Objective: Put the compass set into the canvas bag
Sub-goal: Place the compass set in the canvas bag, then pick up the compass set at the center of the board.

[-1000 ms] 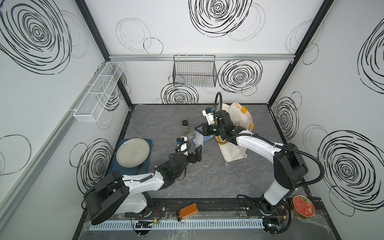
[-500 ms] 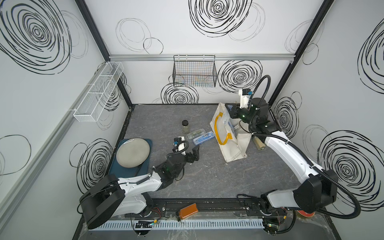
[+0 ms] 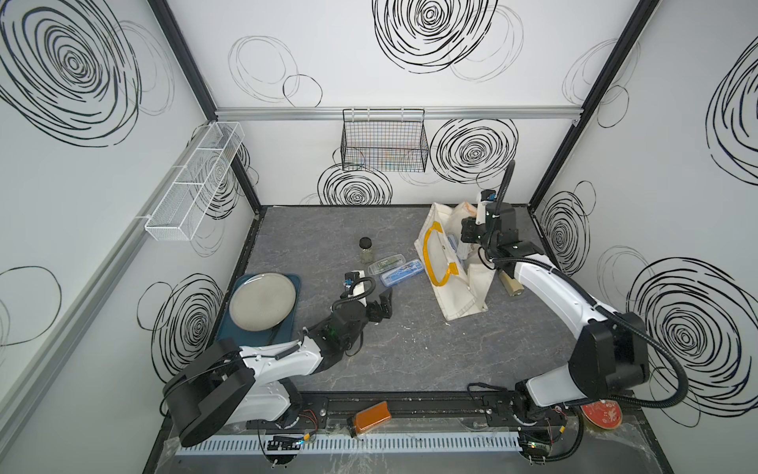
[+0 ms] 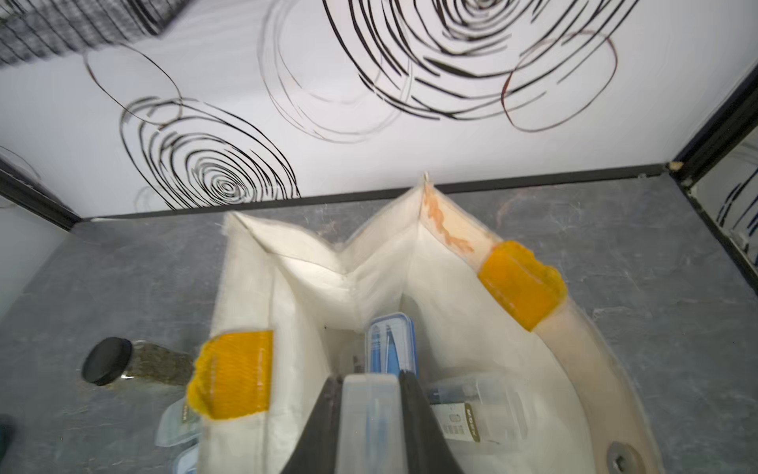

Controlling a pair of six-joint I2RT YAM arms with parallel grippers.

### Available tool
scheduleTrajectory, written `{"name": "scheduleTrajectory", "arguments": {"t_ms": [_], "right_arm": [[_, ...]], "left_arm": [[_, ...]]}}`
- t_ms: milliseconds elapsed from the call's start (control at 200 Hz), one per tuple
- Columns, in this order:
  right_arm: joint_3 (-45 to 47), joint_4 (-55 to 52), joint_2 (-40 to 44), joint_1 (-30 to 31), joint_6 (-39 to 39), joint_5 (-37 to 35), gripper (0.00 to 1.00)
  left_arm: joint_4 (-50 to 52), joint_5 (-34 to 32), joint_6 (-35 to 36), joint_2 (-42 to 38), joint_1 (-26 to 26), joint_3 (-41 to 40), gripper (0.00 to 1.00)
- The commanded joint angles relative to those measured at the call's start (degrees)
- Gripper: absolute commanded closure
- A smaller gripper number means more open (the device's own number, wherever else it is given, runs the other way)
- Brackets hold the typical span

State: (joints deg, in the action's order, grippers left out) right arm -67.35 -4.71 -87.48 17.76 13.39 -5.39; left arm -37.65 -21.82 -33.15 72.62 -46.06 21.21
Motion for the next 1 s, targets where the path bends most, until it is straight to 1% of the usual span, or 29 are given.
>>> {"name": "scheduleTrajectory", "arguments": {"t_ms": [0, 115, 210, 290, 355, 430, 515, 600, 630, 846, 996], "right_arm": [[0.39, -2.03, -3.23, -0.35, -0.2, -1.98, 0.95], [-1.77, -5.44, -5.93, -0.33, 1.58, -1.65, 0.94], [-3.66, -8.06, -6.65, -0.32, 1.92, -0.52, 0.88], [-4.32, -8.35, -6.33, -0.33, 2.0, 0.88, 0.81], [-4.37, -8.06, -5.5, -0.36, 1.92, 1.98, 0.78], [-4.19, -7.52, -3.91, -0.33, 1.74, 3.03, 0.7], [-3.27, -6.26, -1.29, -0.27, 1.05, 4.08, 0.57], [-1.1, -3.7, 2.08, -0.2, -0.62, 6.12, 0.49], [-0.31, -2.99, 3.34, -0.16, -0.6, 6.62, 0.47], [4.31, 0.55, 10.34, 0.37, -0.13, 12.05, 0.44], [6.78, 1.58, 13.56, 0.79, 0.79, 13.03, 0.42]], "left_arm": [[1.39, -0.29, -0.82, 1.0, 0.45, 2.36, 0.01], [4.61, -0.27, -0.54, 2.1, 0.49, 3.88, 0.01], [7.72, 0.19, 0.29, 3.47, 0.52, 5.72, 0.01], [12.01, 0.64, 1.68, 4.98, 0.47, 7.76, 0.01], [15.02, 0.73, 3.12, 6.35, 0.45, 9.51, 0.01], [18.68, -0.21, 4.58, 7.89, 0.52, 11.72, 0.01], [22.15, -1.01, 6.66, 9.43, 0.71, 13.87, 0.01], [25.15, -0.85, 8.62, 10.55, 1.22, 16.02, 0.01], [25.94, -0.18, 10.63, 10.95, 1.58, 16.69, 0.01], [30.99, 4.27, 16.28, 15.85, 4.72, 22.72, 0.01], [36.3, 8.23, 20.84, 21.48, 6.59, 29.21, 0.01]]}}
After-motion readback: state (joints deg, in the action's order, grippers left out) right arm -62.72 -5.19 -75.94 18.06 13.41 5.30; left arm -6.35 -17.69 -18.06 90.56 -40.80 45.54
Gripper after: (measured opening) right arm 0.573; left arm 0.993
